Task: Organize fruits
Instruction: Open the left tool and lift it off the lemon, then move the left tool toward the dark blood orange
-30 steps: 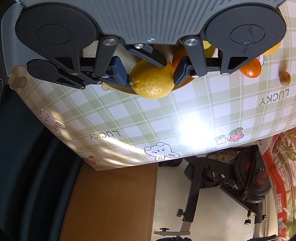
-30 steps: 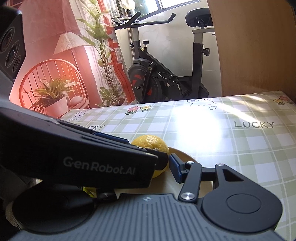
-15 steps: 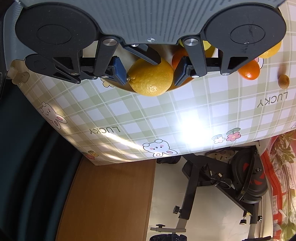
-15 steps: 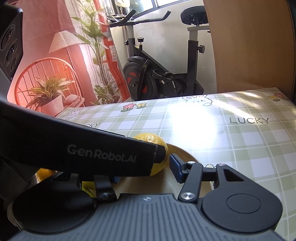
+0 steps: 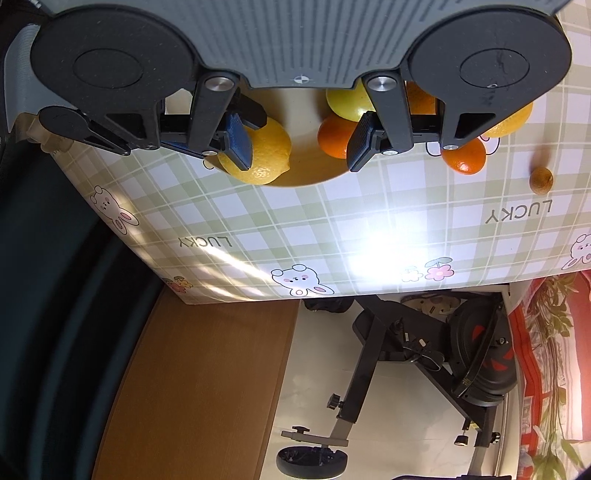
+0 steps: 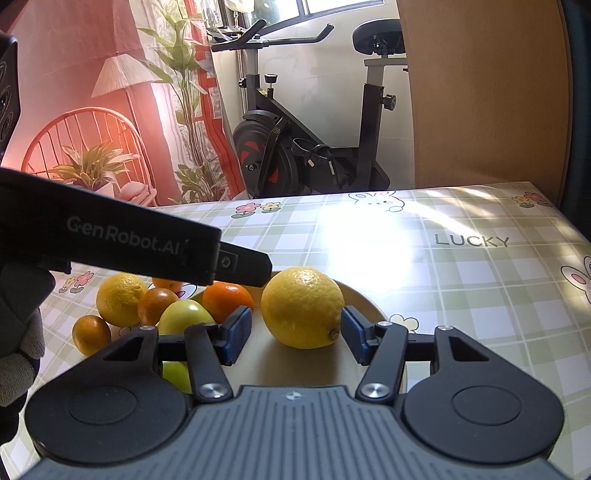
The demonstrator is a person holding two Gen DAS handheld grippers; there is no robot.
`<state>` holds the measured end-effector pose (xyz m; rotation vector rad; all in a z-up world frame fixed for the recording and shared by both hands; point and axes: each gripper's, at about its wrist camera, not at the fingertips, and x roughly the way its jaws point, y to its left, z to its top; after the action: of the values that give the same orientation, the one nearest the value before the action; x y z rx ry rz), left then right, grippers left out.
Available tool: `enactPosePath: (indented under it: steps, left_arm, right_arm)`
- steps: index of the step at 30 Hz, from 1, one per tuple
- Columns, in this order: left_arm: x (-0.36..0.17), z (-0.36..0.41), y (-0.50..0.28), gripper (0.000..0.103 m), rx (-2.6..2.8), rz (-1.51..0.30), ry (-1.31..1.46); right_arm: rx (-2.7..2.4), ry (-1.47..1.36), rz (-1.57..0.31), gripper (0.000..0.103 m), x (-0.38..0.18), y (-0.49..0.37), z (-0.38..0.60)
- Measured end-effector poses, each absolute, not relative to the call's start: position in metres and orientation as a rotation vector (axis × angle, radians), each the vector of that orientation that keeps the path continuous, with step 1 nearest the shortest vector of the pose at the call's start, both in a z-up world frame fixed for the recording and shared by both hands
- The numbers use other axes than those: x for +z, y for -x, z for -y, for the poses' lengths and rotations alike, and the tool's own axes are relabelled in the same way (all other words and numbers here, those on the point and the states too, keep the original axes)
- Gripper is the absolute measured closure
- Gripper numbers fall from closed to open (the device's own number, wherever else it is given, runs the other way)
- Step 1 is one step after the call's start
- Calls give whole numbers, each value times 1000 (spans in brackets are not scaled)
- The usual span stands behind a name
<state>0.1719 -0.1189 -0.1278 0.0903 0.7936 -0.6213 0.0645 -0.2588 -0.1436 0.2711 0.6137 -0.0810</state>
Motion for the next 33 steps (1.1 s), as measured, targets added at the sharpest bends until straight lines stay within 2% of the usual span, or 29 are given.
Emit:
enactPosePath:
  steps: [33]
  left_arm:
    - [-108,-18,-143,44,-519,-741,0]
  right_arm:
    - [49,-227,-591,45,-111,-52,180]
